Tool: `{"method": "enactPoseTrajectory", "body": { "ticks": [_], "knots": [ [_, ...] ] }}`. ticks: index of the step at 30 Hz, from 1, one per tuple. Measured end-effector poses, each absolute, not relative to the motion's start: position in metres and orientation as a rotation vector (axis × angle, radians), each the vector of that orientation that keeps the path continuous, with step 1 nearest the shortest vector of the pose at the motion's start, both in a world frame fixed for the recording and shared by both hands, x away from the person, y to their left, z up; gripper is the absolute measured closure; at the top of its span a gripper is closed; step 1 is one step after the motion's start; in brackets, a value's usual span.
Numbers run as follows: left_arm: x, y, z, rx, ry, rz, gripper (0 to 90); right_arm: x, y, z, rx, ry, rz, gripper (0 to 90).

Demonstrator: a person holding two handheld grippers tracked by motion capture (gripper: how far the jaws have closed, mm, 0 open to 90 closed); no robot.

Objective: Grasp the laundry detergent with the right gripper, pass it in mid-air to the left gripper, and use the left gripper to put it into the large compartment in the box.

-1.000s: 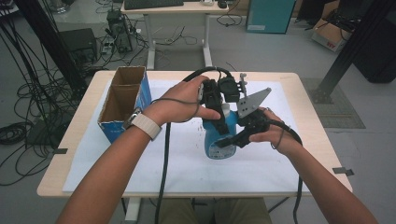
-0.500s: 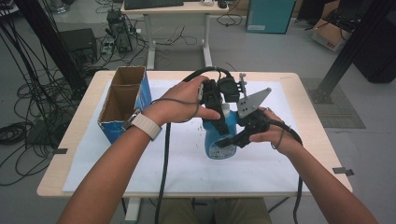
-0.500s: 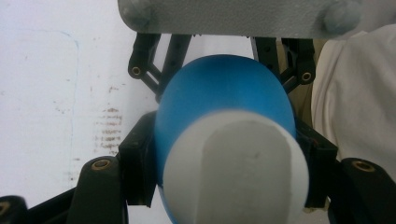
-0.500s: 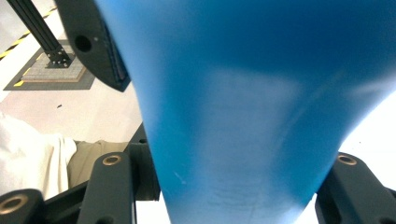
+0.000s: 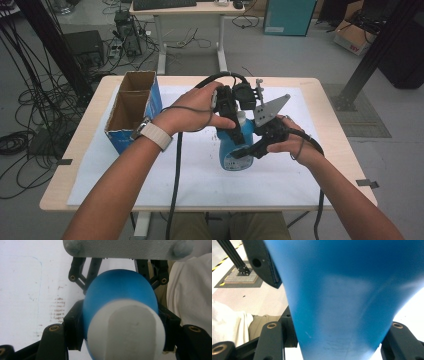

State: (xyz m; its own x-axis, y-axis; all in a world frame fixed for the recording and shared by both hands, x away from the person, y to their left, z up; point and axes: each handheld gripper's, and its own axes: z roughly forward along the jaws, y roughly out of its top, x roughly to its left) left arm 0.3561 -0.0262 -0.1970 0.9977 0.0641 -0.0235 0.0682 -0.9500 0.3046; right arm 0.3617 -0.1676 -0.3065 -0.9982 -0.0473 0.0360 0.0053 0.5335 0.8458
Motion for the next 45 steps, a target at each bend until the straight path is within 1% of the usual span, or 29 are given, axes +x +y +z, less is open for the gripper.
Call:
{"method": "enactPoseTrajectory", "body": {
  "ticks": [45],
  "knots": [
    [0.3558, -0.0251, -0.1990, 2.822, 0.106, -0.025, 37.6, 0.3617, -0.1671, -0.3072, 0.040, -2.706, -1.477, 43.6]
  ]
}}
